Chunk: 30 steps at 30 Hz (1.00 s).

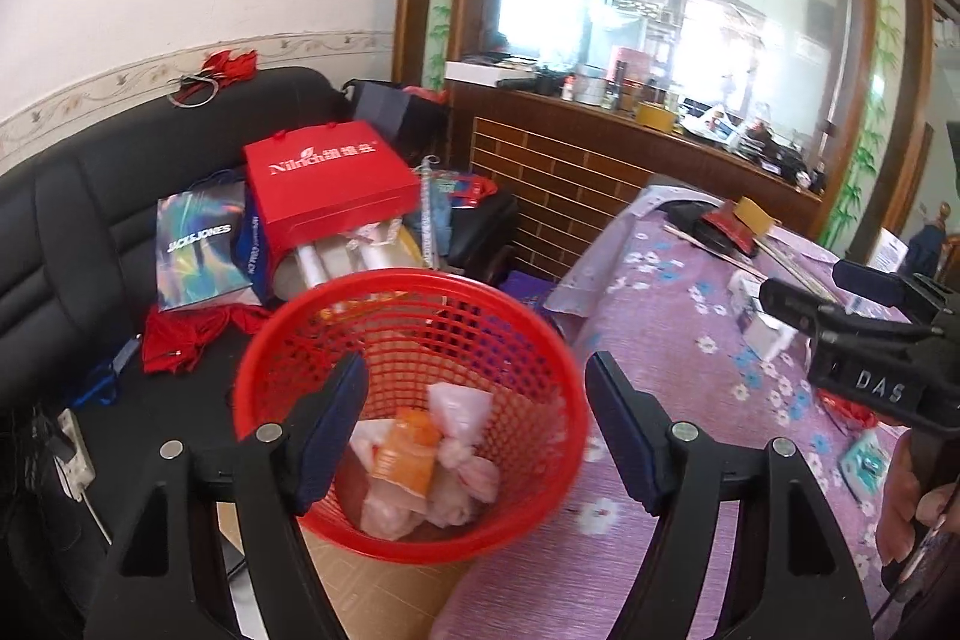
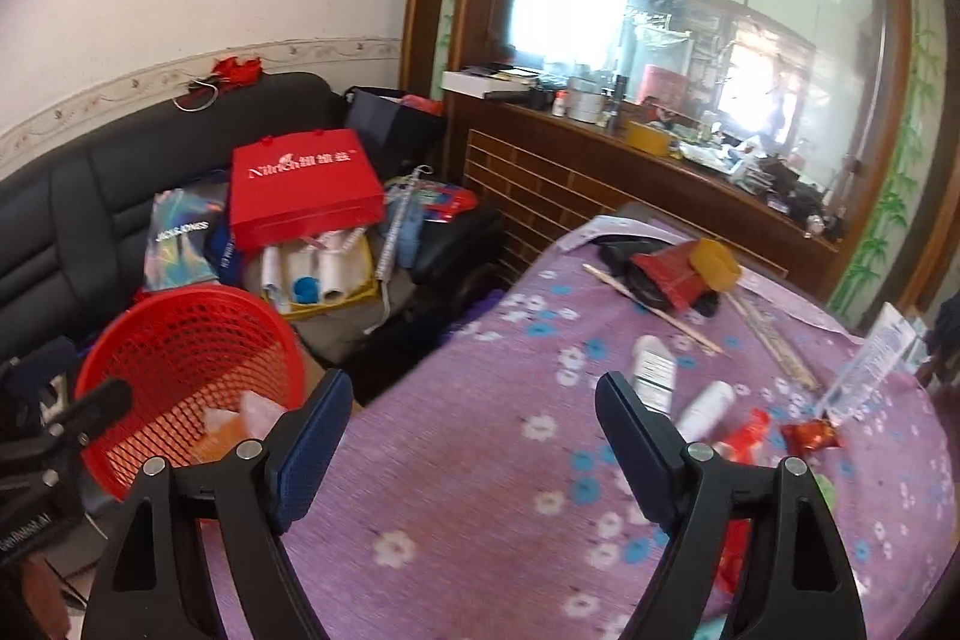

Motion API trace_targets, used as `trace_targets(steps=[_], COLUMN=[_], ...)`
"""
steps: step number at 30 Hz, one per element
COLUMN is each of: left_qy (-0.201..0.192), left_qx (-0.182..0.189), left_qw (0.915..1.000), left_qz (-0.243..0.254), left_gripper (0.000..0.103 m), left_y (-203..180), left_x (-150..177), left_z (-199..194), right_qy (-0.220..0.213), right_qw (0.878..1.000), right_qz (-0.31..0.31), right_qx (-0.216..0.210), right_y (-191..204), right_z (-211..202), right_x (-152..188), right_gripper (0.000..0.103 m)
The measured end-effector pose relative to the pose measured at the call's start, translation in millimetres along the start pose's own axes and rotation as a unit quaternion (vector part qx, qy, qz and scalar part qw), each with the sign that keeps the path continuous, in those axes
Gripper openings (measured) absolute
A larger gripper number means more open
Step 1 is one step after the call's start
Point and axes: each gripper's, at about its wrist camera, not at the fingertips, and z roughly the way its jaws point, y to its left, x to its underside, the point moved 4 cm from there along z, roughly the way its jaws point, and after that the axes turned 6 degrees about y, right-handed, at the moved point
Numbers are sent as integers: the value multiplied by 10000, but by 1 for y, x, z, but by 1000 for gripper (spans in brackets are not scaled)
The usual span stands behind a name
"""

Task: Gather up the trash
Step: 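Grasp the white barcode box with the right tool while the left tool grasps the teal tissue pack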

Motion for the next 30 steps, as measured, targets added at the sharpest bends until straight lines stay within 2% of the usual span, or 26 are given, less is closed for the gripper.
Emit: trace_targets(steps=[4, 8, 10, 12, 13, 16, 18, 19, 20, 22, 25, 28, 30], left_qy=[36, 86, 191, 367, 454, 813, 981, 1184, 1319, 1477, 1506, 1543, 1610], left_qx=[93, 257, 426, 763, 966, 1724, 1981, 2192, 2277, 2279, 2136, 2175, 2207], left_qw=[9996, 9972, 9946, 9890, 9850, 9623, 9502, 9402, 9354, 9308, 9278, 9148, 9057], left_qz=[271, 695, 928, 1214, 1359, 1940, 2197, 2322, 2361, 2446, 2661, 3033, 3243], left_gripper=[74, 74, 74, 74, 76, 80, 83, 84, 84, 84, 84, 84, 84], left_y=[-28, -64, -84, -110, -124, -176, -200, -218, -230, -249, -274, -300, -314], left_x=[1, 5, 8, 13, 16, 30, 39, 47, 53, 65, 78, 89, 93], left_z=[-3, -7, -6, -5, -6, -6, -5, -3, 0, 3, 9, 15, 22], right_qy=[-33, -94, -76, -56, -45, 183, 216, 229, 331, 486, 647, 888, 946], right_qw=[9997, 9994, 9986, 9966, 9951, 9939, 9937, 9932, 9920, 9901, 9891, 9928, 9925], right_qz=[42, 260, 527, 795, 938, 965, 1042, 1090, 1132, 1161, 1097, 793, 775], right_qx=[223, 211, -4, -216, -296, -500, -362, -343, -441, -614, -733, -130, -21], right_y=[-26, -63, -96, -123, -145, -187, -220, -231, -243, -259, -269, -276, -279], right_z=[-11, -26, -36, -44, -49, -54, -56, -56, -53, -46, -33, -21, -16], right_x=[17, 34, 42, 48, 54, 71, 89, 96, 104, 123, 146, 157, 159], right_gripper=[87, 87, 77, 71, 71, 71, 71, 71, 71, 71, 71, 70, 70])
